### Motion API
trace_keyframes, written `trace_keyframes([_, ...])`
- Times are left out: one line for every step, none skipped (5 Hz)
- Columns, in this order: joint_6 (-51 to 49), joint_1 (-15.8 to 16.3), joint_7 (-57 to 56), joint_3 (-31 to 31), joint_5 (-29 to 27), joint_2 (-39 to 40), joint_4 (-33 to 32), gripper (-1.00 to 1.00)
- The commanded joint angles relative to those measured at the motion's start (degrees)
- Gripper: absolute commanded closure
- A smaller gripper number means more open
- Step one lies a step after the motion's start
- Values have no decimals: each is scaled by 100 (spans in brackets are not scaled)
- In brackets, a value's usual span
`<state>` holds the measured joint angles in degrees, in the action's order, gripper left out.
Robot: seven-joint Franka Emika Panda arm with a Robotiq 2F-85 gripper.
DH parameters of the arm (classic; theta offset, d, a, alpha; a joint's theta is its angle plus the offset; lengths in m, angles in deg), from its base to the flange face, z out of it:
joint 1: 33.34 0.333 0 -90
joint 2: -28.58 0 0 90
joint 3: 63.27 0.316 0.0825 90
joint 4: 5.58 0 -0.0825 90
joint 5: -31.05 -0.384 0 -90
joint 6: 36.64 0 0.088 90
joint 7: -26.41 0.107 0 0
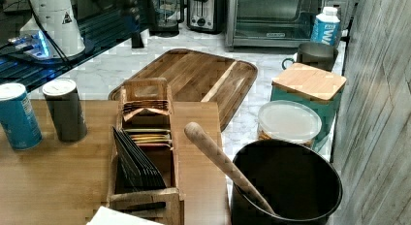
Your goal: Open the drawer.
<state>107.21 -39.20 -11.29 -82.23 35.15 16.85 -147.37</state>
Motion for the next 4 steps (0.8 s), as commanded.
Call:
trace_keyframes([255,95,-835,78,439,297,-250,-100])
trace_keyframes([829,252,-1670,-333,-17,550,-207,-100])
trace_keyframes([676,142,-1830,-324,-60,643,-11,-100])
trace_keyframes([811,158,-2053,-423,-236,690,-3,-100])
